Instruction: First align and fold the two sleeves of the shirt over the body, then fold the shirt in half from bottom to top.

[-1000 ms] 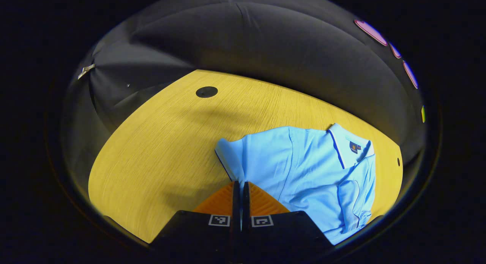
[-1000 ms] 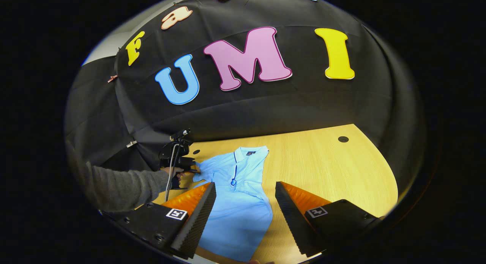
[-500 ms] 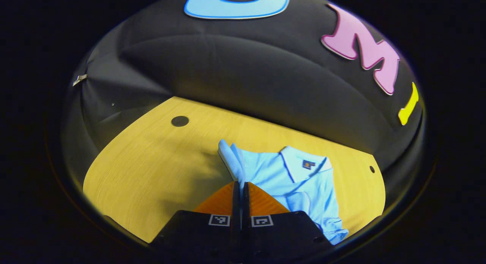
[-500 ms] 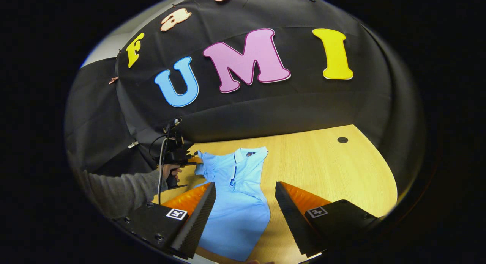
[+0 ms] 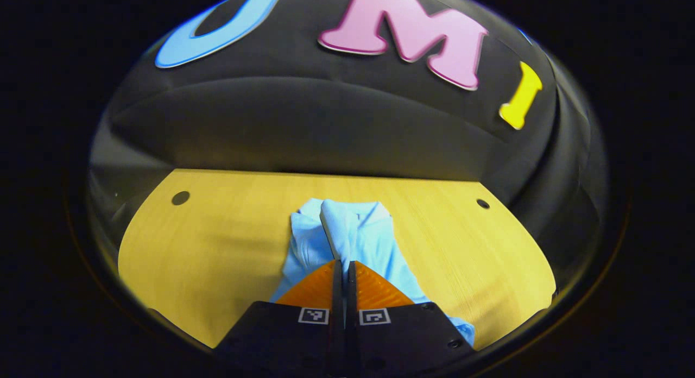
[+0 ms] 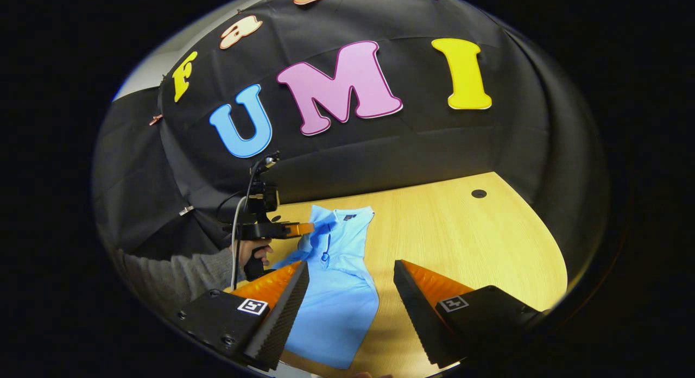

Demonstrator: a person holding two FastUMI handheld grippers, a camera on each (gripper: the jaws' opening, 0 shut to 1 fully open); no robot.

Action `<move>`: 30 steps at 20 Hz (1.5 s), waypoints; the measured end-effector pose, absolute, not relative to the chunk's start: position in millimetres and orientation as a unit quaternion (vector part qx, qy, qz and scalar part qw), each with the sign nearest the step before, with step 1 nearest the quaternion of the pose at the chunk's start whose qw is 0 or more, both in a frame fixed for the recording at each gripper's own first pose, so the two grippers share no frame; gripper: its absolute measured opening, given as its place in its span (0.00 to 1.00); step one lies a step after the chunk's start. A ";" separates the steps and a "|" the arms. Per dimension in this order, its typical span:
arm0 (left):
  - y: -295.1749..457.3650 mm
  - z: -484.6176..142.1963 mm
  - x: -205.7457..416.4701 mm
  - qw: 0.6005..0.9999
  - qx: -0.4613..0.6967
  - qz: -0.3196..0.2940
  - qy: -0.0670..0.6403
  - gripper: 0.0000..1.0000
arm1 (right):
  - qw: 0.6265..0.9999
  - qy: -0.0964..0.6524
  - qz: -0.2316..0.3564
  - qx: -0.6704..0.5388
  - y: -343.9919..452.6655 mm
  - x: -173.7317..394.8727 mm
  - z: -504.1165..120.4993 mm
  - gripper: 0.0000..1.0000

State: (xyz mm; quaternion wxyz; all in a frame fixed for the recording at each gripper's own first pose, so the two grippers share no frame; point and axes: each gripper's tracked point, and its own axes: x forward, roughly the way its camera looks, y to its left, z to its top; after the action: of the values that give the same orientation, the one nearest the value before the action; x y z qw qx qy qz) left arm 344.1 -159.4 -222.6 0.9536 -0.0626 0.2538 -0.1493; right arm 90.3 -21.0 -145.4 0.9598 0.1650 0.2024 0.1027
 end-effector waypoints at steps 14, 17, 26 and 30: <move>-198.6 -298.8 340.9 0.937 0.044 -0.150 0.313 0.16 | 0.938 0.261 0.123 0.190 -19.2 108.2 -159.5 0.98; -207.5 -300.9 339.7 0.938 0.039 -0.159 0.305 0.50 | 0.932 0.290 0.125 0.176 -22.3 108.6 -172.0 0.98; -212.4 -290.3 337.3 0.953 0.049 -0.132 0.268 0.93 | 0.936 0.291 0.134 0.145 -2.2 98.7 -188.4 0.98; -196.7 -243.1 311.2 0.971 0.010 -0.117 0.210 0.96 | 0.950 0.254 0.116 0.138 -5.4 94.0 -179.5 0.98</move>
State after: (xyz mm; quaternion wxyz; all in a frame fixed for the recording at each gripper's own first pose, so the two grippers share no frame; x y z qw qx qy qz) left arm 311.2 -196.7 -243.1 0.9707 0.0096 0.2095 -0.1168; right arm 94.0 -5.4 -179.5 0.9503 0.1375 0.2540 0.1164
